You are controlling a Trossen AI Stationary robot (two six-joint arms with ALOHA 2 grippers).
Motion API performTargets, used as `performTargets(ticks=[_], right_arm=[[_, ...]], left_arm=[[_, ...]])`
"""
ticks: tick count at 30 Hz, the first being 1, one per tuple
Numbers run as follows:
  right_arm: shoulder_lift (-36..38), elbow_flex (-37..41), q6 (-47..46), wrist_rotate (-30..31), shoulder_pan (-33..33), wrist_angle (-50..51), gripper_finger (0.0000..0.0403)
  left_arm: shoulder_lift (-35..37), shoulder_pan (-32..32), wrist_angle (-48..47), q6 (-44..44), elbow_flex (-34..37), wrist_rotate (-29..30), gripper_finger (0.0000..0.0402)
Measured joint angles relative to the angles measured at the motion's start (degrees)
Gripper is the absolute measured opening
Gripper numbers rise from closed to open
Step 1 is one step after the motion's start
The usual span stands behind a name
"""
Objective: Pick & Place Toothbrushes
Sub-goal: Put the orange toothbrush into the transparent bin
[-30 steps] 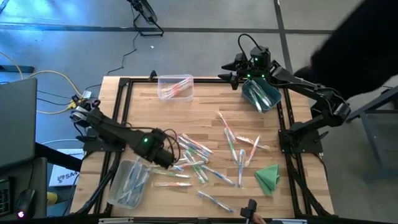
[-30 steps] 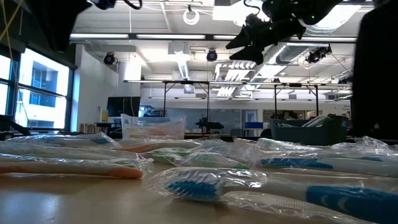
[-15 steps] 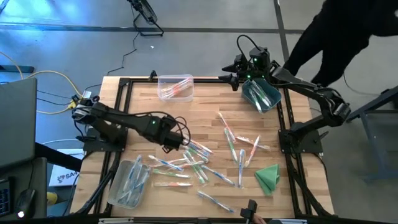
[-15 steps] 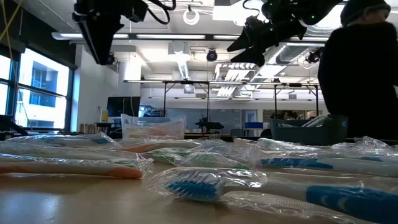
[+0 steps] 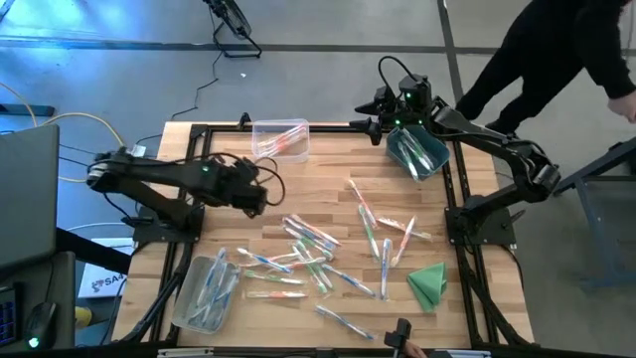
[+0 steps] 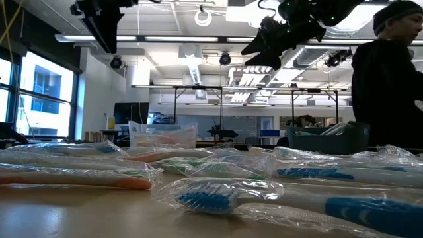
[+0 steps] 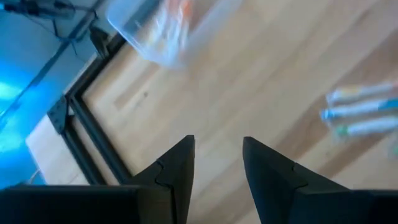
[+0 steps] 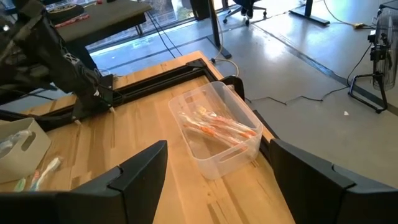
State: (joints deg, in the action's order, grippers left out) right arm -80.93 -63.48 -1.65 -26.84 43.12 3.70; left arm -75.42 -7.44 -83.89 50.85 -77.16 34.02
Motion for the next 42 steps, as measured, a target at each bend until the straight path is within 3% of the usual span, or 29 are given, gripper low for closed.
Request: performTargets(ticks=[5,11,23,28,35,42], right_arm=[[0.0,0.0,0.0,1.9,0.0,0.0,0.0274],[0.0,0.0,-0.2,2.1,0.0,0.0,0.0274],[0.0,0.0,-1.7,2.9,0.0,1.9,0.0274],[0.0,0.0,-1.8,3.3,-0.7,3.6,0.0274],[0.0,0.0,-1.7,6.7,-2.7,4.9,0.0274],[0.0,0.0,-1.6,7.9,-4.4,6.0,0.0274]], left_arm=[[5.6,2.1,5.7,-3.2,2.6,3.7,0.0132],[11.0,6.2,19.8,-12.1,9.6,3.7,0.0132],[18.9,15.2,45.3,-23.1,25.8,-1.4,0.0132],[19.0,19.5,51.6,-27.7,28.9,-4.4,0.0132],[19.0,26.6,60.3,-31.7,33.7,-14.1,0.0132],[19.0,31.9,64.8,-35.2,35.8,-17.3,0.0132]])
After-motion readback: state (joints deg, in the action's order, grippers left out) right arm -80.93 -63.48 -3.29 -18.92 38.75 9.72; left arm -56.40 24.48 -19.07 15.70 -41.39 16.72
